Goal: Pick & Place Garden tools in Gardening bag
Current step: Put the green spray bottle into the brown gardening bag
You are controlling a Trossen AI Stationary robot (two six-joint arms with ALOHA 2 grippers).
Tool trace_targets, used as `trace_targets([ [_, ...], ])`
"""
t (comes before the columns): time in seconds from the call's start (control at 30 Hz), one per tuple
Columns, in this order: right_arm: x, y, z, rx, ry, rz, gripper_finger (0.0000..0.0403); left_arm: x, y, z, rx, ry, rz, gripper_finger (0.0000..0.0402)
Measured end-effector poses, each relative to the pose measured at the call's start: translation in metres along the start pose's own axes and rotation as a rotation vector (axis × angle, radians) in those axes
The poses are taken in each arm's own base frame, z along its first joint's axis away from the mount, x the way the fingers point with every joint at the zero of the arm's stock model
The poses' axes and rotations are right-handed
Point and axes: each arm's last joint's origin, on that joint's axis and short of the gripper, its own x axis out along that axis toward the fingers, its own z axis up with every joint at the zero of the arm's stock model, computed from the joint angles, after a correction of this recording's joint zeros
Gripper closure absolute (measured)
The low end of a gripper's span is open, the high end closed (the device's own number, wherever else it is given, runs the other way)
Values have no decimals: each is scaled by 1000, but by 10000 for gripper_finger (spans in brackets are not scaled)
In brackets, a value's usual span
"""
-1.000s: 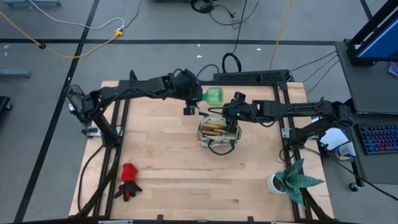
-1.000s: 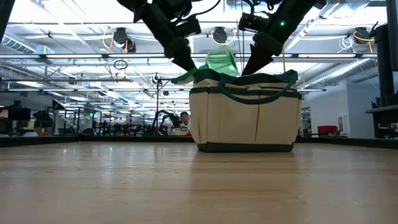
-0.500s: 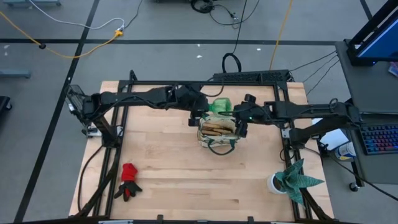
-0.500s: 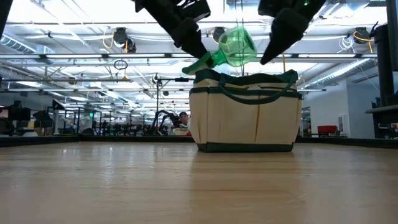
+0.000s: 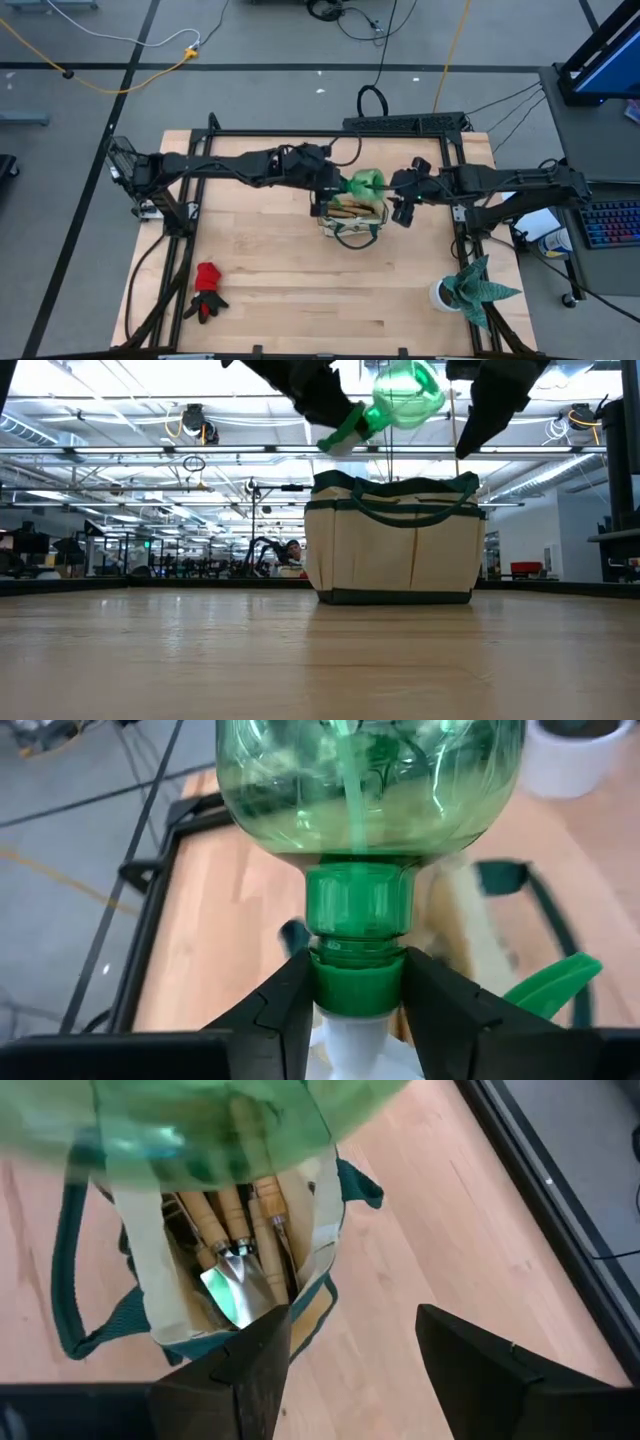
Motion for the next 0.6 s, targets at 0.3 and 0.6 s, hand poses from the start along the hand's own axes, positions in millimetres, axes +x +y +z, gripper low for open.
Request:
trace_targets([
  [0.3,-2,5,-2,-24,8,13,193,0,-13,9,-2,-62,-24,267],
  [0.6,-3,9,-5,-4,21,22,193,23,-15,4,-22,-77,-18,267],
])
